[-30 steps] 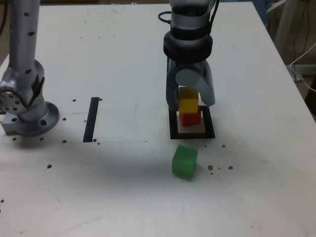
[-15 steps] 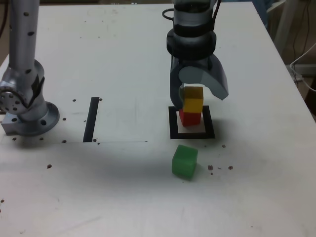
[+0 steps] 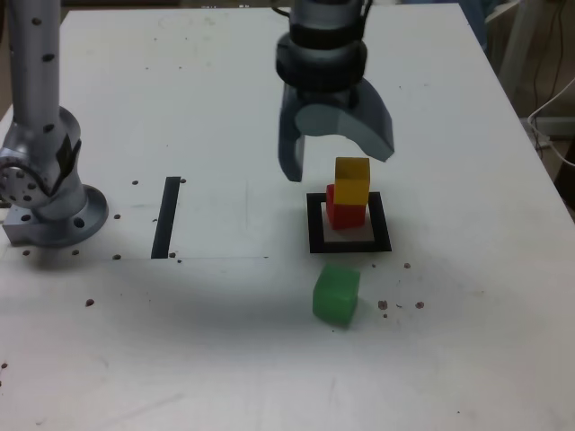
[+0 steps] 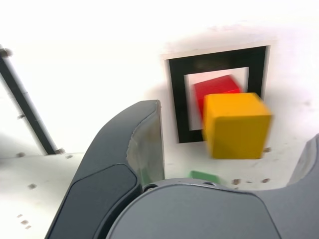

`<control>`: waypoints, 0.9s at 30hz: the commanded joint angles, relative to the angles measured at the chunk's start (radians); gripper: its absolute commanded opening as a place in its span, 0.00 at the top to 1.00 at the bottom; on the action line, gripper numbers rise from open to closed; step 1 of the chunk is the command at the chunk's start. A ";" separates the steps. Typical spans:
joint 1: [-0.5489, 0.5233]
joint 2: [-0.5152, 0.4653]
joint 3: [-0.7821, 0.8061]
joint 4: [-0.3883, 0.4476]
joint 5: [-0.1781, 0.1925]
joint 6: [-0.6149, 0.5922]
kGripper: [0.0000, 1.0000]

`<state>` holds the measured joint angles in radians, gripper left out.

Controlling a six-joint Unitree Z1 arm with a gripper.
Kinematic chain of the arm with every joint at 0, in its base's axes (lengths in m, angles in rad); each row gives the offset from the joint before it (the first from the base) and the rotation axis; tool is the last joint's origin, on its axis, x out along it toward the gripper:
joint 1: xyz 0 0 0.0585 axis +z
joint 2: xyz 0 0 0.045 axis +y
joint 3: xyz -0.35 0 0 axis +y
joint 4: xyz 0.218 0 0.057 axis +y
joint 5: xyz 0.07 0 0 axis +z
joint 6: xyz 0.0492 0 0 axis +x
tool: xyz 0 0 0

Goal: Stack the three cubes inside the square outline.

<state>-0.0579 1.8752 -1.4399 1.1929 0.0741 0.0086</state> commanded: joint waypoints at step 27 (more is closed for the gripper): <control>-0.418 0.008 -0.044 0.045 -0.029 -0.233 0.03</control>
<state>-0.4682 1.8647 -1.4852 1.2505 0.0522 -0.2180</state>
